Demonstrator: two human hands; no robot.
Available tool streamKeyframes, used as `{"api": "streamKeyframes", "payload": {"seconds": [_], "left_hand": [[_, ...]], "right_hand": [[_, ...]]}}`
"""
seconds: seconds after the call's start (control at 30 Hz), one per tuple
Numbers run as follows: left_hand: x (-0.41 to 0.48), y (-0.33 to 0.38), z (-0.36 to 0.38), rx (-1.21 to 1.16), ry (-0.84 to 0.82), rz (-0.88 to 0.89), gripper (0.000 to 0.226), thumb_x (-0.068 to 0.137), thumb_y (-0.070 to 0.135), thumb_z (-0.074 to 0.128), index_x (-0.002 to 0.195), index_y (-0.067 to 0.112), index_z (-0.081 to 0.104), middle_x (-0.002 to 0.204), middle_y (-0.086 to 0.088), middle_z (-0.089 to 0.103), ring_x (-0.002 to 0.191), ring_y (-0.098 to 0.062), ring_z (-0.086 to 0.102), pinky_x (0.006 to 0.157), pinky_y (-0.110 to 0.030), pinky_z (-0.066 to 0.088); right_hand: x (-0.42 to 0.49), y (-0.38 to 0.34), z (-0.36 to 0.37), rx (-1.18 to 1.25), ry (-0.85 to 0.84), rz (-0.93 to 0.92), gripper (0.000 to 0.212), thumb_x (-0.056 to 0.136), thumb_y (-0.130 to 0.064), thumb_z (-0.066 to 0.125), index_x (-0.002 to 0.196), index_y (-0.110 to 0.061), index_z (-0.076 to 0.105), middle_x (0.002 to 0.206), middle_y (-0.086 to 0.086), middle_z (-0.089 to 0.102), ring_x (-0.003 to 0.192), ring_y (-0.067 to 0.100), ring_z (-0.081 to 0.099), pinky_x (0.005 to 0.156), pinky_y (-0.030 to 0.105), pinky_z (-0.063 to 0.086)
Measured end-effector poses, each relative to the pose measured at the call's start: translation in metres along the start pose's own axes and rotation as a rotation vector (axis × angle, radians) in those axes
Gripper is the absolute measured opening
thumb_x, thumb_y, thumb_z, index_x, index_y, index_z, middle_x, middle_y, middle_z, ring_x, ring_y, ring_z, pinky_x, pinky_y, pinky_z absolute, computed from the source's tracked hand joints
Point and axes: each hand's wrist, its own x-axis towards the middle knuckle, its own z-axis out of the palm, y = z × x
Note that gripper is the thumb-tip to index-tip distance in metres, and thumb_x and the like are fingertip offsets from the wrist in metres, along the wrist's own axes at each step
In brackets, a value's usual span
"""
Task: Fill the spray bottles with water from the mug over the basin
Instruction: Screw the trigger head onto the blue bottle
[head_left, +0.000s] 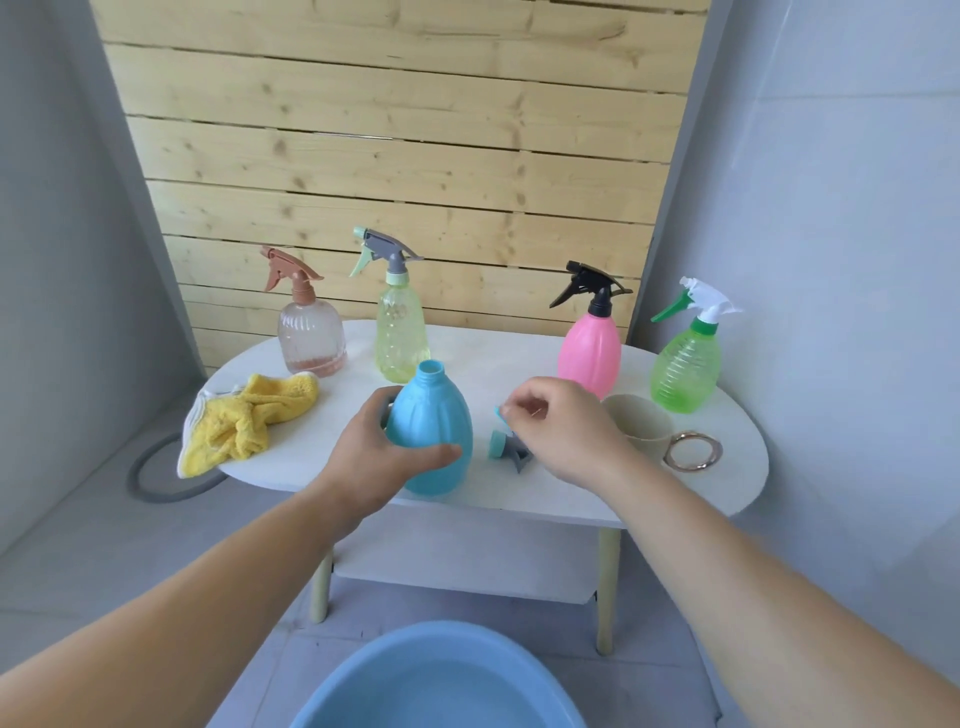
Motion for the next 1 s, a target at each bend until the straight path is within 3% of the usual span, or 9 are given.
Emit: {"api": "streamKeyframes", "payload": {"seconds": [0.07, 0.13, 0.2, 0.3, 0.43, 0.63, 0.77, 0.9, 1.0], "left_hand": [[0.002, -0.002, -0.004, 0.008, 0.009, 0.004, 0.083, 0.046, 0.045, 0.093, 0.120, 0.038, 0.056, 0.111, 0.006, 0.068, 0.100, -0.015, 0.070, 0.088, -0.043, 0.060], [0.005, -0.005, -0.007, 0.016, 0.018, 0.006, 0.086, 0.043, 0.049, 0.091, 0.121, 0.038, 0.056, 0.111, 0.007, 0.068, 0.100, -0.015, 0.070, 0.089, -0.045, 0.060], [0.007, -0.008, -0.009, 0.019, 0.019, 0.004, 0.087, 0.044, 0.049, 0.091, 0.122, 0.039, 0.056, 0.112, 0.007, 0.067, 0.101, -0.015, 0.069, 0.089, -0.046, 0.060], [0.010, -0.012, -0.010, 0.024, 0.016, -0.002, 0.085, 0.046, 0.047, 0.092, 0.123, 0.040, 0.056, 0.112, 0.009, 0.067, 0.100, -0.013, 0.069, 0.089, -0.044, 0.060], [0.012, -0.013, -0.007, 0.057, -0.003, 0.010, 0.085, 0.047, 0.050, 0.091, 0.123, 0.041, 0.055, 0.112, 0.010, 0.066, 0.100, -0.011, 0.068, 0.087, -0.041, 0.061], [0.013, -0.014, -0.005, 0.055, 0.005, 0.019, 0.082, 0.051, 0.045, 0.092, 0.124, 0.040, 0.054, 0.113, 0.009, 0.065, 0.101, -0.011, 0.067, 0.087, -0.039, 0.060], [0.014, -0.016, -0.004, 0.047, 0.022, 0.020, 0.083, 0.052, 0.045, 0.091, 0.126, 0.038, 0.054, 0.113, 0.010, 0.065, 0.101, -0.010, 0.066, 0.086, -0.038, 0.060], [0.016, -0.018, -0.004, 0.041, 0.041, 0.020, 0.083, 0.054, 0.045, 0.091, 0.127, 0.038, 0.053, 0.113, 0.010, 0.065, 0.102, -0.011, 0.066, 0.086, -0.039, 0.060], [0.020, -0.019, -0.004, 0.024, 0.047, 0.015, 0.083, 0.056, 0.044, 0.092, 0.129, 0.037, 0.053, 0.114, 0.011, 0.065, 0.103, -0.012, 0.065, 0.087, -0.039, 0.059]], "right_hand": [[0.009, 0.012, 0.020, -0.126, -0.013, 0.025, 0.016, 0.091, -0.041, 0.059, 0.096, -0.028, 0.067, 0.103, 0.000, 0.062, 0.092, 0.019, 0.059, 0.073, 0.030, 0.046], [0.015, 0.021, 0.034, -0.274, -0.036, 0.071, 0.031, 0.091, -0.046, 0.057, 0.115, -0.029, 0.065, 0.118, 0.003, 0.052, 0.112, 0.024, 0.049, 0.089, 0.034, 0.044], [0.019, 0.026, 0.042, -0.367, -0.053, 0.129, 0.042, 0.091, -0.052, 0.053, 0.126, -0.031, 0.059, 0.125, 0.005, 0.046, 0.121, 0.029, 0.041, 0.098, 0.038, 0.041], [0.024, 0.033, 0.050, -0.399, -0.068, 0.200, 0.034, 0.090, -0.055, 0.051, 0.112, -0.032, 0.062, 0.115, 0.006, 0.046, 0.114, 0.033, 0.041, 0.093, 0.038, 0.041], [0.033, 0.045, 0.056, -0.372, -0.044, 0.199, 0.023, 0.085, -0.057, 0.054, 0.088, -0.035, 0.060, 0.105, 0.003, 0.060, 0.106, 0.034, 0.046, 0.081, 0.037, 0.037], [0.037, 0.039, 0.055, -0.279, 0.013, 0.210, 0.023, 0.092, -0.048, 0.057, 0.102, -0.028, 0.063, 0.110, 0.005, 0.043, 0.099, 0.036, 0.049, 0.083, 0.036, 0.041], [0.042, 0.032, 0.053, -0.109, 0.089, 0.110, 0.020, 0.095, -0.036, 0.059, 0.104, -0.019, 0.061, 0.108, 0.007, 0.046, 0.077, 0.014, 0.053, 0.070, 0.028, 0.037], [0.042, 0.025, 0.049, 0.162, 0.149, 0.145, 0.018, 0.093, -0.032, 0.063, 0.095, -0.014, 0.063, 0.088, 0.004, 0.061, 0.072, 0.019, 0.059, 0.062, 0.027, 0.044], [0.045, 0.011, 0.031, 0.243, 0.227, 0.078, 0.023, 0.092, -0.028, 0.064, 0.091, -0.005, 0.064, 0.075, 0.000, 0.051, 0.070, 0.016, 0.056, 0.065, 0.028, 0.041]]}}
